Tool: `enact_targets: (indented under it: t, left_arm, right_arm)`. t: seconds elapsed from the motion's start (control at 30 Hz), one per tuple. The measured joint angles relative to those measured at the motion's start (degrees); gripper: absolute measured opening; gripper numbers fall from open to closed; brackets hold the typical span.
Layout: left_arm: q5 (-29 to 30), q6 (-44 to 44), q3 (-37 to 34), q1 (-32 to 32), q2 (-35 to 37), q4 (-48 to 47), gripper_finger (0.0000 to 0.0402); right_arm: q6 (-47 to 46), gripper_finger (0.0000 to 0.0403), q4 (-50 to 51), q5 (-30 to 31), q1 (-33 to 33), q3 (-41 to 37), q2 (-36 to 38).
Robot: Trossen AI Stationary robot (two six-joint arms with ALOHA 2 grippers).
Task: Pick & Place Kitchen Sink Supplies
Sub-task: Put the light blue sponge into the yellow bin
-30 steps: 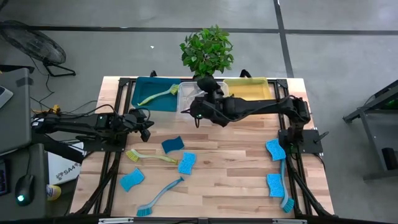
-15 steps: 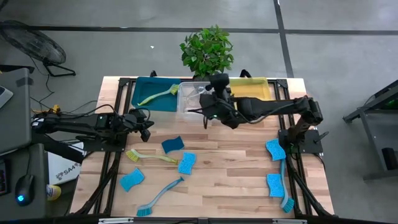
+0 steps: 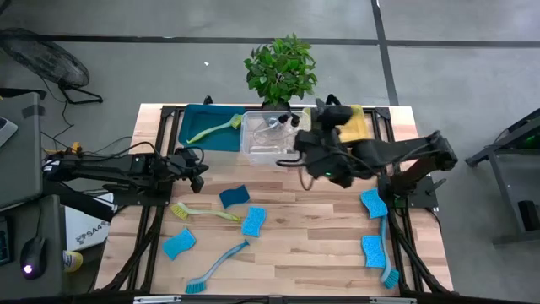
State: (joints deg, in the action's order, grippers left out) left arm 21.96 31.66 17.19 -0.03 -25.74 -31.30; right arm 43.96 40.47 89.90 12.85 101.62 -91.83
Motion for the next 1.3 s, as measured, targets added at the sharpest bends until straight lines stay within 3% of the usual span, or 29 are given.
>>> enact_targets:
  t: [0.4,0.5,0.83,1.03,1.3]
  left_arm:
    - [0.0,0.0,0.0,0.0,0.0,-0.2,0.0001]
    - [0.0,0.0,0.0,0.0,0.0,-0.2,0.0001]
    - [0.0,0.0,0.0,0.0,0.0,-0.1,0.0001]
    - [0.0,0.0,0.0,0.0,0.0,-0.1,0.0001]
    - [0.5,-0.5,0.0,0.0,0.0,0.6,0.0001]
  right_arm:
    - [-35.0,0.0167,20.0,-2.7,5.6,0.0,9.4]
    - [-44.0,0.0167,23.9,-7.8,5.7,0.0,11.1]
    - [-69.2,0.0167,40.7,-32.9,3.5,-0.2,12.3]
    - [-79.3,0.0167,49.7,-41.8,2.5,-0.3,10.0]
    - [-83.5,0.0167,49.1,-50.0,2.1,-1.1,6.9]
